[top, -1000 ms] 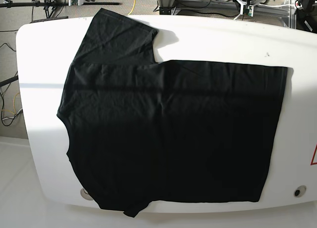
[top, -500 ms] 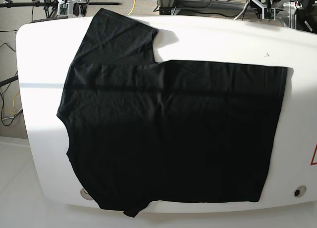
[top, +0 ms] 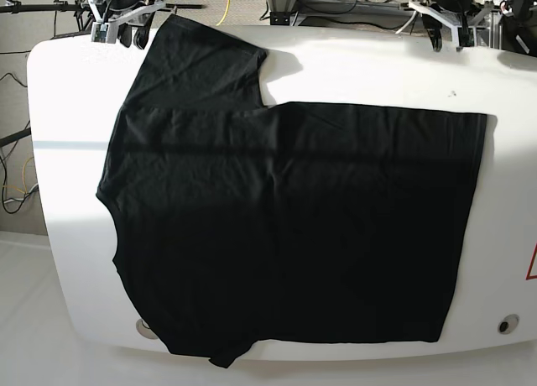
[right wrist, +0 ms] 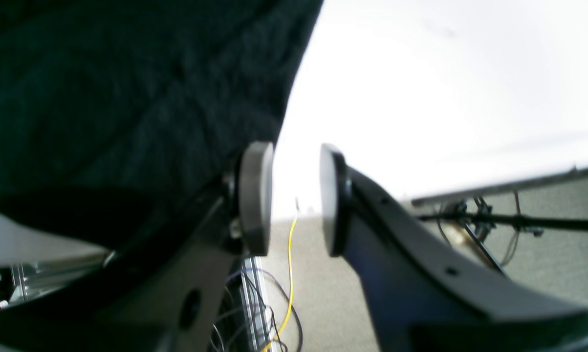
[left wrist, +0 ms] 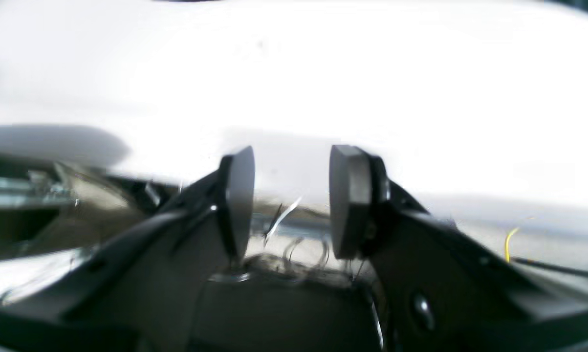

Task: Fold the T-shirt properly
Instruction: 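Lower both grippers toward the shoulder corners of the black T-shirt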

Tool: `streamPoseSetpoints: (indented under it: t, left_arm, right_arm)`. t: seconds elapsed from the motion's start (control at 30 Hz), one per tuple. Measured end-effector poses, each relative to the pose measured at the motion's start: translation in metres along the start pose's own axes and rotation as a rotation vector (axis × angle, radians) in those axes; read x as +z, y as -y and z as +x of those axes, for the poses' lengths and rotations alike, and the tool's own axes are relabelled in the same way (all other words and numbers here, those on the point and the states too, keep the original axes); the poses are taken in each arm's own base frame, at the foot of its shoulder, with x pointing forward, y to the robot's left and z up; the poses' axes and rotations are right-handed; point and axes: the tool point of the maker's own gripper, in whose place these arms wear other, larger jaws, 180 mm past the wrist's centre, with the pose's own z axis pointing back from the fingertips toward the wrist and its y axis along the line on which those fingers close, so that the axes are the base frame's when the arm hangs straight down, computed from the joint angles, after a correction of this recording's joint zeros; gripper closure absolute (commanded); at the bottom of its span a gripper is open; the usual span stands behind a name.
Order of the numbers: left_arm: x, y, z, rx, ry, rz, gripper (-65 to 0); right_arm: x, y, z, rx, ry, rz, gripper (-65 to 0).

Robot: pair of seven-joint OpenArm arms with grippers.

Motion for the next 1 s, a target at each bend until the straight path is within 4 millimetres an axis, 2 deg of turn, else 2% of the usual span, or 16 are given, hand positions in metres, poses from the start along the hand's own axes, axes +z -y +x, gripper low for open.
streamPoseSetpoints:
  t: [0.1, 0.17, 0.3, 0.47, 0.57, 0.7, 0.77, 0.9, 1.0]
  left_arm:
    - [-0.005, 0.006, 0.012, 0.021, 0.04, -0.028, -25.9]
    - [-0.006, 0.008, 0.013, 0.024, 0.043, -0.035, -30.3]
    - [-0.012, 0.019, 0.018, 0.007, 0.047, -0.08, -34.7]
    - [-0.02, 0.029, 0.038, -0.008, 0.114, -0.131, -37.5]
    - [-0.027, 0.022, 0.044, -0.009, 0.127, -0.124, -36.0]
    - [-0.03, 0.007, 0.053, -0.016, 0.152, -0.086, -33.8]
    - [-0.031, 0.001, 0.053, -0.013, 0.145, -0.073, -33.1]
    - [-0.031, -0.013, 0.051, -0.02, 0.128, -0.033, -32.6]
    - [-0.032, -0.017, 0.054, -0.019, 0.136, -0.02, -32.4]
  right_arm:
    - [-0.005, -0.003, 0.008, -0.014, 0.024, 0.006, -29.6]
    - [-0.006, -0.004, 0.009, -0.023, 0.026, 0.004, -31.4]
    - [-0.009, -0.008, 0.0, -0.054, -0.021, 0.0, -30.3]
    - [-0.016, -0.018, 0.001, -0.08, -0.031, 0.034, -28.9]
    - [-0.022, -0.028, 0.001, -0.129, -0.067, 0.07, -28.7]
    - [-0.026, -0.035, 0.012, -0.129, -0.043, 0.107, -28.5]
    - [-0.026, -0.039, 0.008, -0.135, -0.074, 0.123, -29.0]
    - [-0.024, -0.045, -0.013, -0.136, -0.197, 0.138, -29.0]
    - [-0.025, -0.046, -0.015, -0.135, -0.216, 0.141, -28.9]
